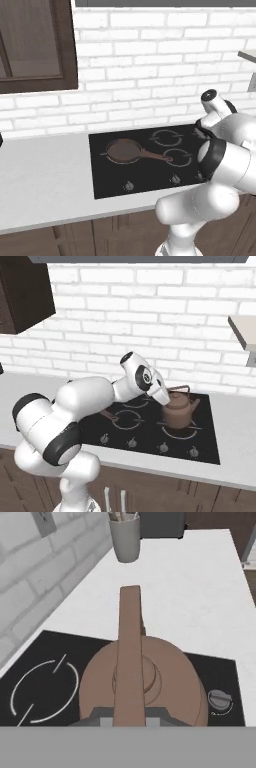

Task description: Pick the kettle from the counter and place it on a stove burner. Then turn the burner on.

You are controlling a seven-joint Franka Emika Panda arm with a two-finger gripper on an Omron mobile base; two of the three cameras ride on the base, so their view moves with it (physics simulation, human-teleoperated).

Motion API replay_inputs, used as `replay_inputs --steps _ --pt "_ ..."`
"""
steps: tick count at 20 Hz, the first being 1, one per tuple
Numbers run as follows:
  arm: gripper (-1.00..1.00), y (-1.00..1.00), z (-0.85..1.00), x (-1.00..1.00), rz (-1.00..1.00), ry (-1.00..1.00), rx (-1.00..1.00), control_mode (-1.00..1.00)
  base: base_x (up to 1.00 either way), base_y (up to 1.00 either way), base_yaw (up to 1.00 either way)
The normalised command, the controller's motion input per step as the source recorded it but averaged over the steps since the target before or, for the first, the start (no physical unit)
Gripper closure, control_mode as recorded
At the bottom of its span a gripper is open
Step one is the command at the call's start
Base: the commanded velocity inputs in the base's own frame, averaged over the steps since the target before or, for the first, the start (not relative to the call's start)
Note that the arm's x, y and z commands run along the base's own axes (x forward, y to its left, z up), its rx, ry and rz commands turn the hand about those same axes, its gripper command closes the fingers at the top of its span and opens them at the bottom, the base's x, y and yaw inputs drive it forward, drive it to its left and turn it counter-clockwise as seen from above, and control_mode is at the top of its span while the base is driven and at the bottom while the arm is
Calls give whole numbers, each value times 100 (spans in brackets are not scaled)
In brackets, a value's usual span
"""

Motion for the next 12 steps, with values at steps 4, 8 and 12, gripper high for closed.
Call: replay_inputs --steps 4,8,12 --pt "100 0 -41 1 0 0 3 -100 0 0 0" --pt "100 0 -40 3 0 0 0 -100 0 0 0" --pt "100 -3 -30 14 0 -4 0 -100 0 0 0"
